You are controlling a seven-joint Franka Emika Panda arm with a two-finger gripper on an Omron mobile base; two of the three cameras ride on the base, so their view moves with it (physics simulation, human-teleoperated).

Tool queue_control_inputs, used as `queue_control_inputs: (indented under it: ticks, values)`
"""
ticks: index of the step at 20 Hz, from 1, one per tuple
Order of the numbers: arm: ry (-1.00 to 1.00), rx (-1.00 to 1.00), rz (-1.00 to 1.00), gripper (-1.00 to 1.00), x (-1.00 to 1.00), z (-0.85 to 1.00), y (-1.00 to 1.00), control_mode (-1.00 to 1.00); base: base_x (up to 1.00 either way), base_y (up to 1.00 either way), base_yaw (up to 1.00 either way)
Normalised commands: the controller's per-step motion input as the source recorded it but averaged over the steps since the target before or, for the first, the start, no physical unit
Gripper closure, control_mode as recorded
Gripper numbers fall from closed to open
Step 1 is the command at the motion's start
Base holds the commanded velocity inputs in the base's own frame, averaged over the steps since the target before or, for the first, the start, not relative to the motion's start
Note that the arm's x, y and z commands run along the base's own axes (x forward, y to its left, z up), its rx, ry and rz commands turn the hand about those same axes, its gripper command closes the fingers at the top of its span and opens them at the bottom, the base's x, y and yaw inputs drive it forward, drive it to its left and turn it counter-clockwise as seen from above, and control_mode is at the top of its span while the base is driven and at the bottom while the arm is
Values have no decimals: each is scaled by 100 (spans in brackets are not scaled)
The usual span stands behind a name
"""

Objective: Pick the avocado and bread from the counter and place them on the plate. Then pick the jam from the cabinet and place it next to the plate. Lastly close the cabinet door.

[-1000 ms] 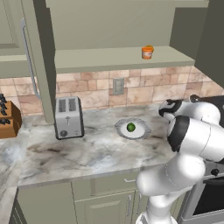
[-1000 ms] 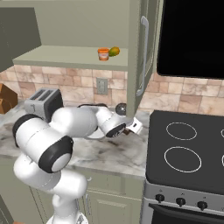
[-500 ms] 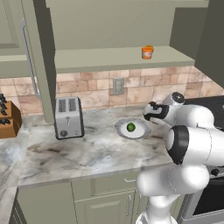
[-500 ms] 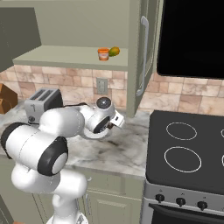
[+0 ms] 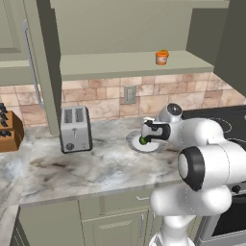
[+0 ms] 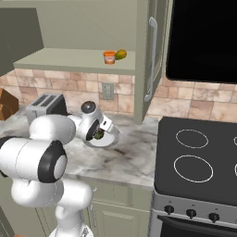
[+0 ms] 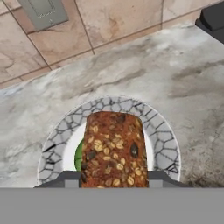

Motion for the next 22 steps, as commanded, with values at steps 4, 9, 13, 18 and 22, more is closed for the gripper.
queue_control_inputs:
  ticks: [4,9,13,18,22]
  values:
    - [0,-6,0,100,0,-12,8,-100,0,0,0]
    - [-2,-4,0,100,0,-8,0,-100,0,0,0]
    - [-4,0,0,100,0,0,0,-100,0,0,0]
    - [-2,-1,0,100,-11,-4,-3,-100,0,0,0]
    - [-1,5,0,100,-29,66,-3,-100,0,0,0]
